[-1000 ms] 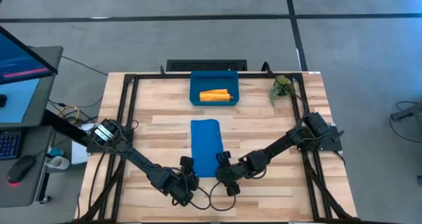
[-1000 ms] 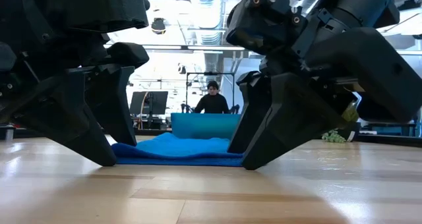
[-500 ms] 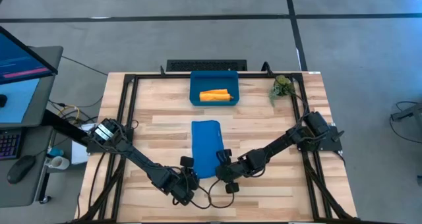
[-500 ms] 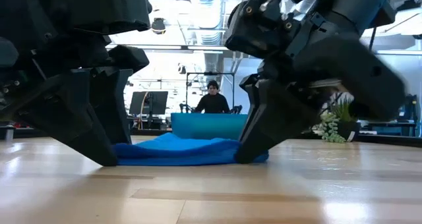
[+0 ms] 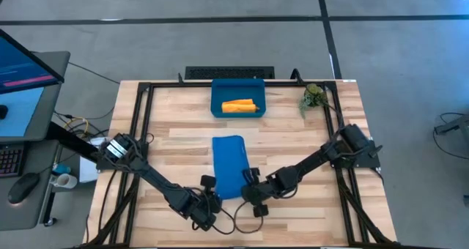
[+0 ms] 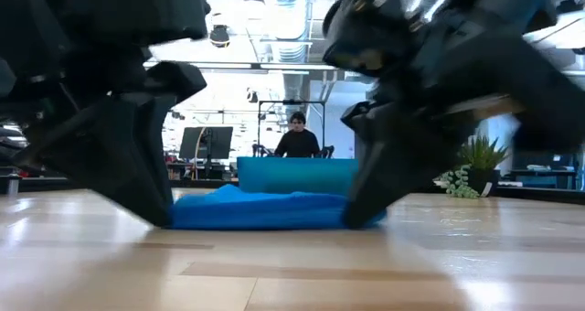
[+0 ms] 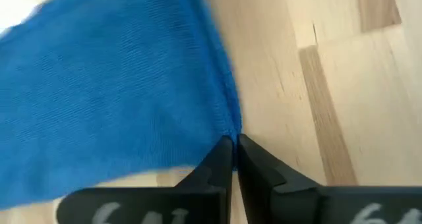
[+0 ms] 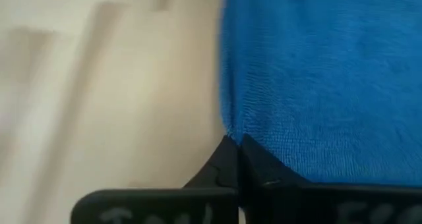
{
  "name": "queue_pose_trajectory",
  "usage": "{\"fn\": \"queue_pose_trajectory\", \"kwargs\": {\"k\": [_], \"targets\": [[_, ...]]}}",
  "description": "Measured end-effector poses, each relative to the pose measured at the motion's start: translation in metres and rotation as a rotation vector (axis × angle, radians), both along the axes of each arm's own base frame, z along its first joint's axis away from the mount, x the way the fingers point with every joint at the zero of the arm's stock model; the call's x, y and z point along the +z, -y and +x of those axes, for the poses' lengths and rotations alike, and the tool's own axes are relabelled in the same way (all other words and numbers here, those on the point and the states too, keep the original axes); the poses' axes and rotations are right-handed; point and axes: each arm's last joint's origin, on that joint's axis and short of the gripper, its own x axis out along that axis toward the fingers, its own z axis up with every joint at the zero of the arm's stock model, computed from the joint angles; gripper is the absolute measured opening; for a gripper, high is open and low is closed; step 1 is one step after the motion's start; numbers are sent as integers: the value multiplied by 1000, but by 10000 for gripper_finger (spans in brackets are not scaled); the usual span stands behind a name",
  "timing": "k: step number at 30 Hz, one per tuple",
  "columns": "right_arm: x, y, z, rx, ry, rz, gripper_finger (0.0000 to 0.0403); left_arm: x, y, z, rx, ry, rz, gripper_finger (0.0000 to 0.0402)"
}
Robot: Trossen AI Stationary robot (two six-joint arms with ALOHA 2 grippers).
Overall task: Roll microfiber towels into tight, uniform cylinder then place into a basket
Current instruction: Fold the blue microfiber towel
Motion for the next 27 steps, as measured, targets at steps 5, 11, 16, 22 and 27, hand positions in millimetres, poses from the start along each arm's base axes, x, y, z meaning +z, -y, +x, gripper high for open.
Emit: {"fn": "queue_pose_trajectory", "kwargs": {"k": [5, 11, 16, 22, 27], "targets": [[9, -15, -10, 18, -9, 68, 8, 19, 19, 5, -39, 69, -12, 2], [30, -44, -11, 45, 13, 123, 15, 44, 39, 6, -67, 113, -22, 1], [54, -69, -14, 86, 19, 125, 8, 66, 55, 3, -76, 118, -39, 1], [81, -81, -19, 50, 20, -19, 18, 94, 61, -4, 17, 183, 72, 0], [84, -66, -18, -51, -3, -181, 11, 98, 47, 4, 71, 217, 173, 0]]}}
